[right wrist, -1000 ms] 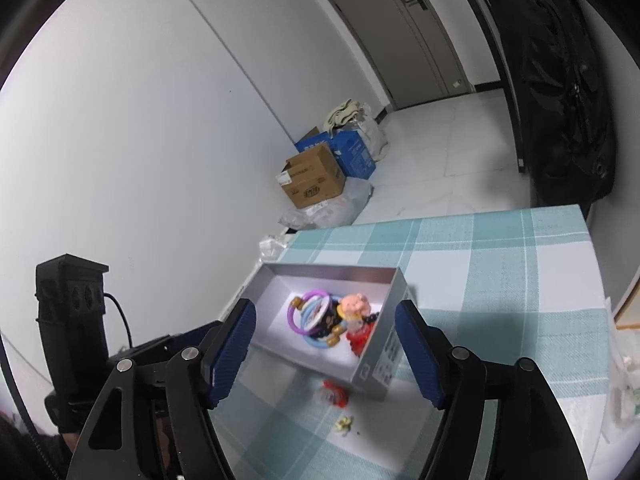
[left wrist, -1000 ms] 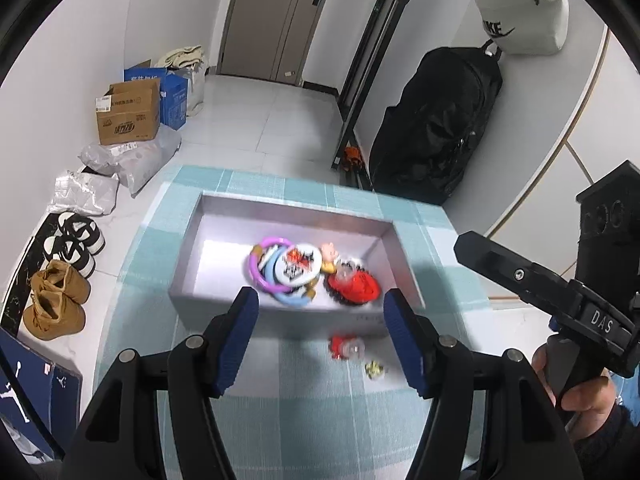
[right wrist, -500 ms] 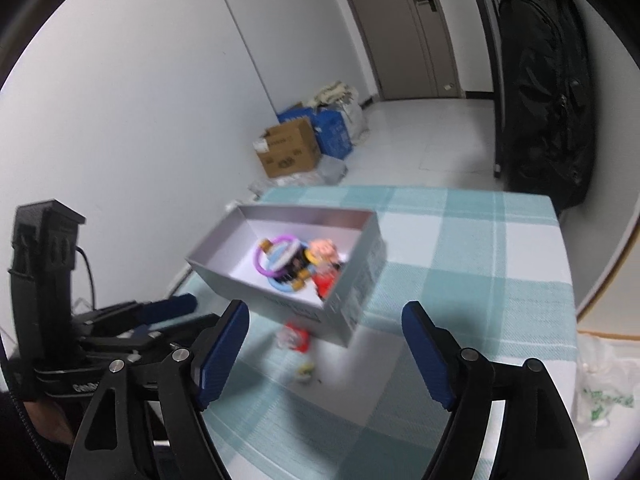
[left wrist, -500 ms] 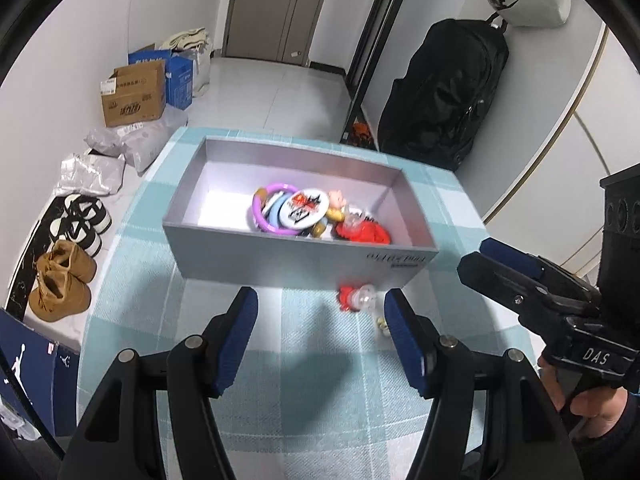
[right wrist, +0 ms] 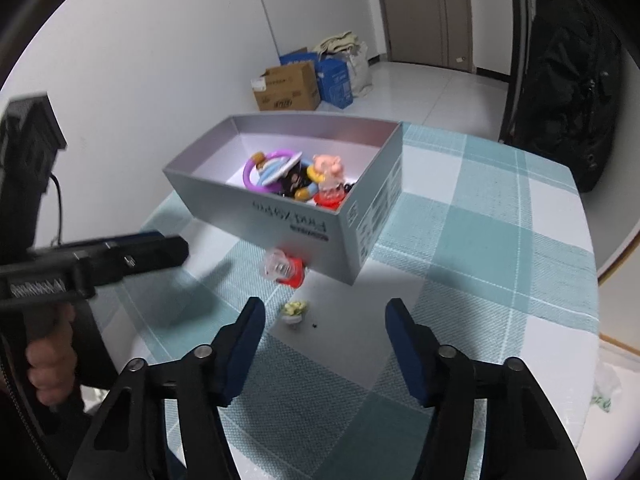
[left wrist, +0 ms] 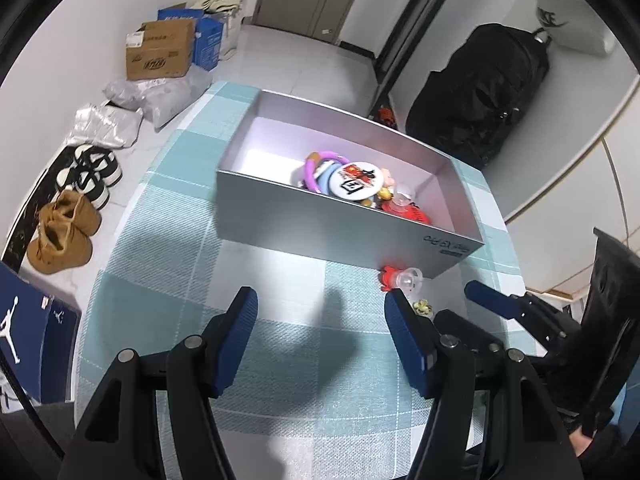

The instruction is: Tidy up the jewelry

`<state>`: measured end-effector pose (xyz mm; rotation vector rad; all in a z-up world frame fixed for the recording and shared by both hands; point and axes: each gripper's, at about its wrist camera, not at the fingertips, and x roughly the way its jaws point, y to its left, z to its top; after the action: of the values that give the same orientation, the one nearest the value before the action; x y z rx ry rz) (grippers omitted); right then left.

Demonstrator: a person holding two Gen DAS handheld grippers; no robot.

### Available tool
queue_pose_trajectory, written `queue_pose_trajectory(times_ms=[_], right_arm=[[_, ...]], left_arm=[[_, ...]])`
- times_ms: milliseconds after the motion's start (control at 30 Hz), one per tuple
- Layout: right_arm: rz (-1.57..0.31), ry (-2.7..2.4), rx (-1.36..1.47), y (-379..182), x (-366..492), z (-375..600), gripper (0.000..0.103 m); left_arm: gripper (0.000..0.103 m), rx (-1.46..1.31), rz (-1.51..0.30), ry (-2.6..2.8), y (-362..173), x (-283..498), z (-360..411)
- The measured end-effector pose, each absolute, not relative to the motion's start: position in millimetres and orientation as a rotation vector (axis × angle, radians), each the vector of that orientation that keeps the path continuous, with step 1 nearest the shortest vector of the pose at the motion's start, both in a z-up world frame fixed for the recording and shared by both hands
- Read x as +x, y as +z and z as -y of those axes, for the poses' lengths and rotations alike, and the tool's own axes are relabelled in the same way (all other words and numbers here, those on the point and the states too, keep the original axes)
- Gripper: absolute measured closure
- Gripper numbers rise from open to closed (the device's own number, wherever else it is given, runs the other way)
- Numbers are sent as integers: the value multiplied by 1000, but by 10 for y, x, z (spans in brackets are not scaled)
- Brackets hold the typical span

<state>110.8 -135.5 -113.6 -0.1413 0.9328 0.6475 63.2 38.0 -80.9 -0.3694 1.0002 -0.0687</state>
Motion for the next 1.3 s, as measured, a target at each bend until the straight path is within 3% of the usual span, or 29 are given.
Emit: queue_pose_trajectory(times_ms=[267, 433, 1300], right_arm=[[-937, 654, -201, -1227, 1104, 1169, 64], [-925, 662, -259, -1234, 1059, 1094, 91], [-895, 649, -129, -1030, 1155, 1408, 92]], left_arm=[[42, -344, -975, -59, -728, 561, -392], [42, -359, -987, -61, -736, 573, -411], [42, -306, -992, -122, -804, 656, -154]])
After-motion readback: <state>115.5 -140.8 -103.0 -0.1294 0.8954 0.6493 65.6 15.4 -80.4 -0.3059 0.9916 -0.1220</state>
